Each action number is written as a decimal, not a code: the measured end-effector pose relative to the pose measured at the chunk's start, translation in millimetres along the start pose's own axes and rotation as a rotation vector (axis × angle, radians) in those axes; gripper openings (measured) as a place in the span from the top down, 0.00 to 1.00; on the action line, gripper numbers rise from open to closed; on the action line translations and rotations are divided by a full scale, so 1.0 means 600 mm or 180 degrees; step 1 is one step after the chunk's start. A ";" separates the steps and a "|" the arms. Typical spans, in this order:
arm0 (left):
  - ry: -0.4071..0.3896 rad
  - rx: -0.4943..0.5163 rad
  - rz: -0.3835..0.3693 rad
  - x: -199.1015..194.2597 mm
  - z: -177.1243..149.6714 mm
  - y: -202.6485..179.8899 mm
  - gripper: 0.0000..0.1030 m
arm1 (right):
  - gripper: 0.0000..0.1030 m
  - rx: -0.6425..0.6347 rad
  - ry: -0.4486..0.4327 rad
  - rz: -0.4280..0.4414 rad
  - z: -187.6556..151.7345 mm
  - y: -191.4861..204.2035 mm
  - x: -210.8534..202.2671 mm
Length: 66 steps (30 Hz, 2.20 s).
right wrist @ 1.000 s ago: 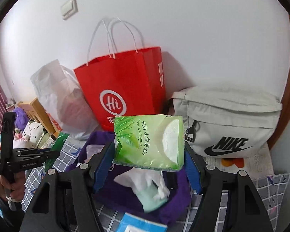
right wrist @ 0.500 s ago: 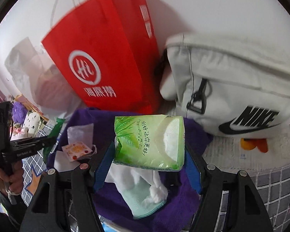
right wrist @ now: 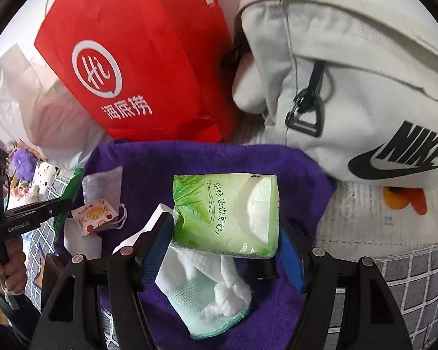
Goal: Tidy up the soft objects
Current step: 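Carry both packs onto the purple towel and open both grippers, then move both grippers back toward the remaining items on the blanket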
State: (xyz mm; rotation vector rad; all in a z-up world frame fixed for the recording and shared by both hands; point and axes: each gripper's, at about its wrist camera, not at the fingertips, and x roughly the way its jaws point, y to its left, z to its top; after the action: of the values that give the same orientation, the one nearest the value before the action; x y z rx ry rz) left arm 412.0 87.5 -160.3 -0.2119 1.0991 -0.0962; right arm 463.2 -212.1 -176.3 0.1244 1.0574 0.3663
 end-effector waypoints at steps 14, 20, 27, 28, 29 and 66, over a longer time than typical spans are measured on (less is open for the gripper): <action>-0.0024 -0.0020 -0.0180 0.007 -0.006 -0.013 0.56 | 0.10 -0.0187 -0.0180 -0.0036 0.000 0.031 -0.001; -0.0109 -0.0006 -0.0189 -0.014 -0.002 -0.017 0.47 | 0.06 -0.0160 -0.0348 -0.0079 0.003 0.032 -0.034; -0.0327 0.0041 -0.0177 -0.071 -0.011 -0.027 0.47 | 0.06 -0.0150 -0.0470 0.0057 -0.016 0.052 -0.078; -0.0352 0.0038 -0.0197 -0.080 -0.013 -0.028 0.47 | 0.06 -0.0158 -0.0447 0.0080 -0.020 0.057 -0.083; -0.0388 0.0028 -0.0216 -0.091 -0.015 -0.028 0.47 | 0.06 -0.0159 -0.0434 0.0074 -0.025 0.061 -0.090; -0.0604 0.0196 0.0068 -0.267 -0.364 -0.034 0.47 | 0.33 -0.0833 -0.0315 -0.0112 -0.425 0.273 -0.266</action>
State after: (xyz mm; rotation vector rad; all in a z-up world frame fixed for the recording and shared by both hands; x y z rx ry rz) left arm 145.5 69.9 -111.5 -0.1506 0.9079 -0.0888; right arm 133.8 -134.8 -124.5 -0.1089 0.9046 0.4587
